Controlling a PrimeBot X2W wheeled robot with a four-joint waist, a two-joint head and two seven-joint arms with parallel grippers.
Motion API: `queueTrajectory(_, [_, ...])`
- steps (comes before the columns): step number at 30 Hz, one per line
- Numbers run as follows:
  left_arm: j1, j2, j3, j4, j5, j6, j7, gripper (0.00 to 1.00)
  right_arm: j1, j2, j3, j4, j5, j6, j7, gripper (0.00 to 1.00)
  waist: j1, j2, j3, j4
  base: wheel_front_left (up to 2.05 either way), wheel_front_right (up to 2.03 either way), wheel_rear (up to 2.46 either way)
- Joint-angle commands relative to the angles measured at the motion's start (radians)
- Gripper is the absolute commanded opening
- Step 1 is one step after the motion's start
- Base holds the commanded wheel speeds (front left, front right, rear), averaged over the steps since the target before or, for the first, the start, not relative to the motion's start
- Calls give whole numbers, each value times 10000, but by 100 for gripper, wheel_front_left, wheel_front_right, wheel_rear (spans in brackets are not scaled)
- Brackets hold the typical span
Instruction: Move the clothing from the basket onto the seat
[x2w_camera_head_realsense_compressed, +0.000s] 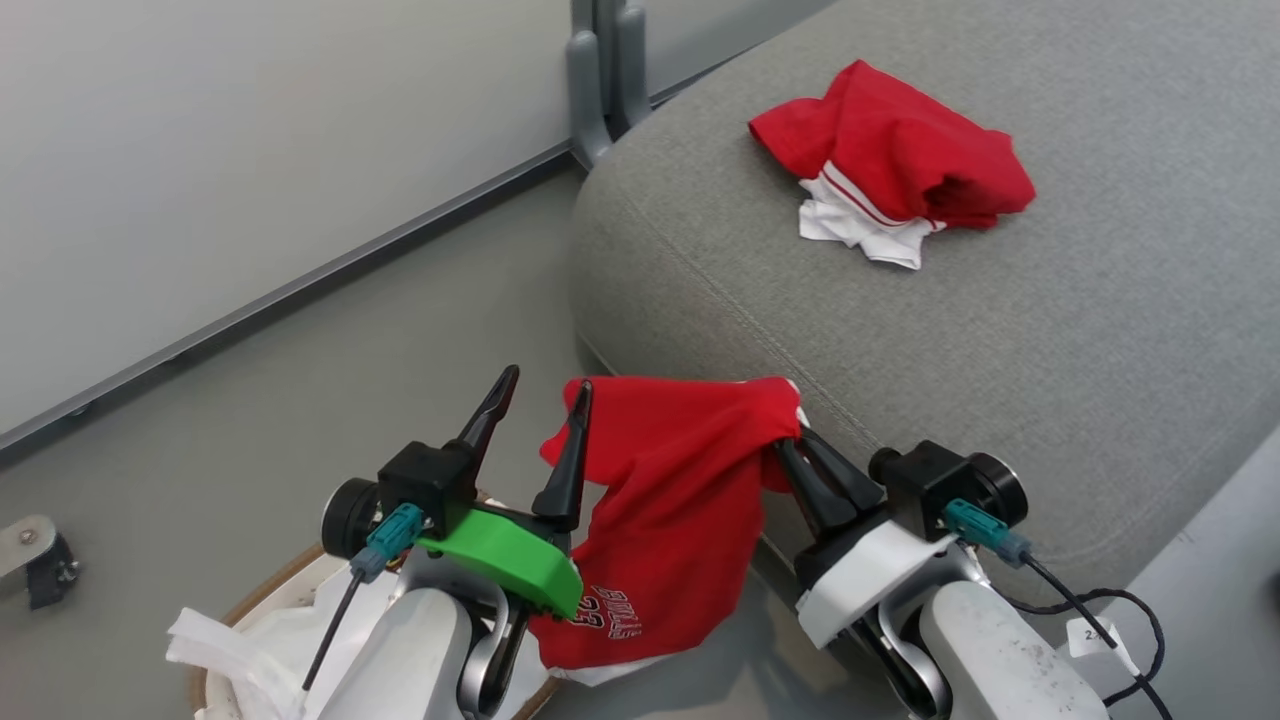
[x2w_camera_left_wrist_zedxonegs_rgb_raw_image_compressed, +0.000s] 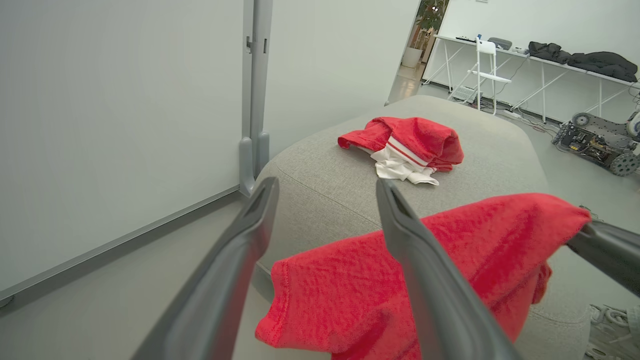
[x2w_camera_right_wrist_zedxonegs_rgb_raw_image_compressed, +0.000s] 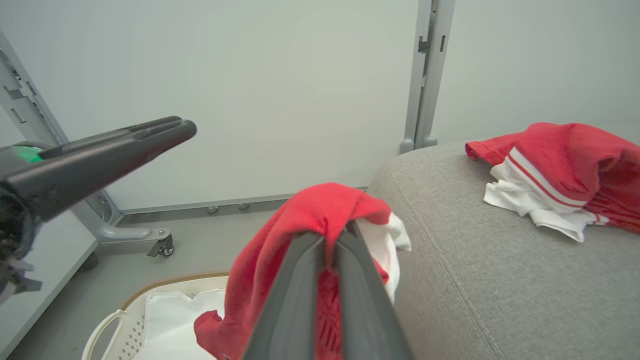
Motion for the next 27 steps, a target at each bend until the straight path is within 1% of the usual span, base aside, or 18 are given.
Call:
queueTrajectory(1, [-220,52,-145,61,-75,-43,-10,100,200,11,-197,-143,-126,-14,-6,0,0,0,301,-810,0,0,0])
queueTrajectory(7, [-516,58,-591,276,-247,-46,-10,100,401,6,-959,-621,-480,-14,-6,0,0,0,525,-884,0,0,0])
queueTrajectory(13, [-664,58,-787,395,-167,-46,-10,100,-425,-86,-1756,-1298,-1242,-14,-6,0,0,0,935,-927,0,0,0])
queueTrajectory(15, [-706,111,-800,428,-148,-47,-10,100,-884,-330,-2101,-1597,-1394,-14,-6,0,0,0,1076,-934,0,0,0])
queueTrajectory(17, [-732,174,-813,454,-129,-47,-10,100,-1521,-760,-2173,-1876,-1599,-14,-4,0,0,0,1212,-941,0,0,0])
queueTrajectory(20, [-760,315,-847,438,-101,-47,-10,100,-2719,-1609,-2299,-2047,-1871,-14,-4,0,0,0,1449,-949,1,1,1])
queueTrajectory(24, [-772,498,-830,280,-27,-48,-12,100,-4224,-2469,-2400,-1840,-2056,-14,-3,0,0,0,1779,-954,0,0,0])
queueTrajectory(27, [-823,626,-786,137,28,-48,-10,100,-5293,-2895,-2568,-1450,-2096,-14,-4,0,0,0,2062,-954,0,0,0])
